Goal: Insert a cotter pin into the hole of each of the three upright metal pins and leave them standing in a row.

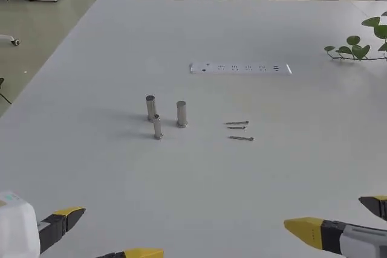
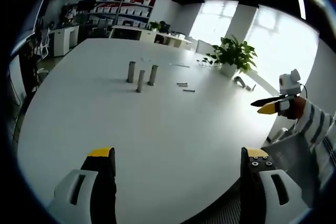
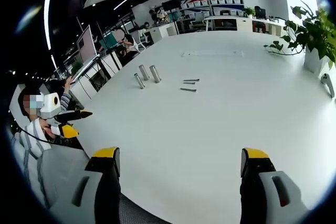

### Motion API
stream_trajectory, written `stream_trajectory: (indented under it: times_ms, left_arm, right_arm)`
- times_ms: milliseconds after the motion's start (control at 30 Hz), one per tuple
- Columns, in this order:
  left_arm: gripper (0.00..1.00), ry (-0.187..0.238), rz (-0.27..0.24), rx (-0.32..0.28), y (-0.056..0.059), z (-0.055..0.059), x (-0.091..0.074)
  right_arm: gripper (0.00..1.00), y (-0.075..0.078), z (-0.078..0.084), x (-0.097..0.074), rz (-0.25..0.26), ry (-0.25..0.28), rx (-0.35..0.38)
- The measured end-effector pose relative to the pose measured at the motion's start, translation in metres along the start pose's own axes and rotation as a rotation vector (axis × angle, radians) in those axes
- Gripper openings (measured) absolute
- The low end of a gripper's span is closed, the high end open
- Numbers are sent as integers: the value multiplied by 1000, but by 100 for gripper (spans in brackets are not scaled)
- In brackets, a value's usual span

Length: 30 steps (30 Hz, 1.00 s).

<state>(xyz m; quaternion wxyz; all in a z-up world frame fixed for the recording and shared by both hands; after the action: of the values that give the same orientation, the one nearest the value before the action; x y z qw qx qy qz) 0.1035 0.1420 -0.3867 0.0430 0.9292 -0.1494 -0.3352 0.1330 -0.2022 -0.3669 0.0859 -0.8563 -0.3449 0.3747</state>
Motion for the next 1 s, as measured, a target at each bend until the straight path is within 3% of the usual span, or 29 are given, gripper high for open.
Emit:
stream_trajectory:
  times_ms: [133, 367, 667, 833, 867, 1000]
  left_arm:
    - [99, 2, -33, 6, -4, 1, 1]
    - [99, 10, -42, 15, -4, -2, 1]
    - [99, 52, -67, 54, -8, -9, 3]
    - [99, 35, -65, 53, -11, -10, 7]
    - [99, 12, -65, 58, -12, -8, 8]
    - [99, 3, -63, 99, -12, -9, 14]
  right_arm:
    - [94, 0, 0, -1, -4, 6, 1]
    - [94, 3, 1, -3, 0, 12, 7]
    - [94, 4, 2, -5, 1, 24, 14]
    - [94, 4, 2, -6, 6, 23, 17]
    - [94, 4, 2, -6, 7, 22, 16]
    - [94, 3, 3, -6, 11, 22, 21]
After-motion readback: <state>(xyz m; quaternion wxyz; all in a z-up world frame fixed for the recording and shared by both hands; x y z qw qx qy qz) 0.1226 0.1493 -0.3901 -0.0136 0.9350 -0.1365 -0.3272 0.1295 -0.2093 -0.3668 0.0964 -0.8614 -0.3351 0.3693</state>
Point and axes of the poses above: the centre of the closed fingertips' face, and the gripper's own axes: x roughly forward along the fingers, y roughly to its right, z roughly out of its underside, the point moved 7 cm from there along -x, roughly backward along the fingers, and after that the axes turned 15 degrees about -z, right-handed, at the moved point
